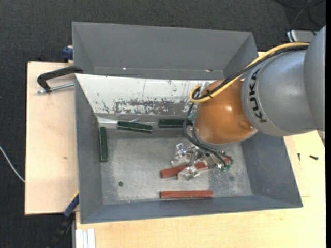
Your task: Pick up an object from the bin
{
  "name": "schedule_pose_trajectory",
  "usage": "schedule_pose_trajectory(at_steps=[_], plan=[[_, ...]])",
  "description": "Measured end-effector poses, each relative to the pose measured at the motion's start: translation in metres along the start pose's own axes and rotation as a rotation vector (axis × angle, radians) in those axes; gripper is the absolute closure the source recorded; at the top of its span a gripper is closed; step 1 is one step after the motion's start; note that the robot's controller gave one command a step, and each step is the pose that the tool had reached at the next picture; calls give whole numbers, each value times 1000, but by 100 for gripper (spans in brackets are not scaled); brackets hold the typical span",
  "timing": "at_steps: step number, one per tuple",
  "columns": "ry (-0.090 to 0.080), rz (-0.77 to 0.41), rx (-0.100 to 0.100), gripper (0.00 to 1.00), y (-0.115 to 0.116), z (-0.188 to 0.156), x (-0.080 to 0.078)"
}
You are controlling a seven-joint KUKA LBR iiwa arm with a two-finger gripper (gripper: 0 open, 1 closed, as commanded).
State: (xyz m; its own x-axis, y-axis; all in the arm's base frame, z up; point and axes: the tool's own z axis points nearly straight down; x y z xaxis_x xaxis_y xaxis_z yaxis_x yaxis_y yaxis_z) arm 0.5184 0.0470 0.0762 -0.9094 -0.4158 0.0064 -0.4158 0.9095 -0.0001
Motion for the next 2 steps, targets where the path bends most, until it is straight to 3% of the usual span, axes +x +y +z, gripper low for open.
schedule_pose_trajectory(at_steps=[1,2], plan=[[0,0,0,100,0,0,0],[-14,-55,2,100,-1,-149,-10]])
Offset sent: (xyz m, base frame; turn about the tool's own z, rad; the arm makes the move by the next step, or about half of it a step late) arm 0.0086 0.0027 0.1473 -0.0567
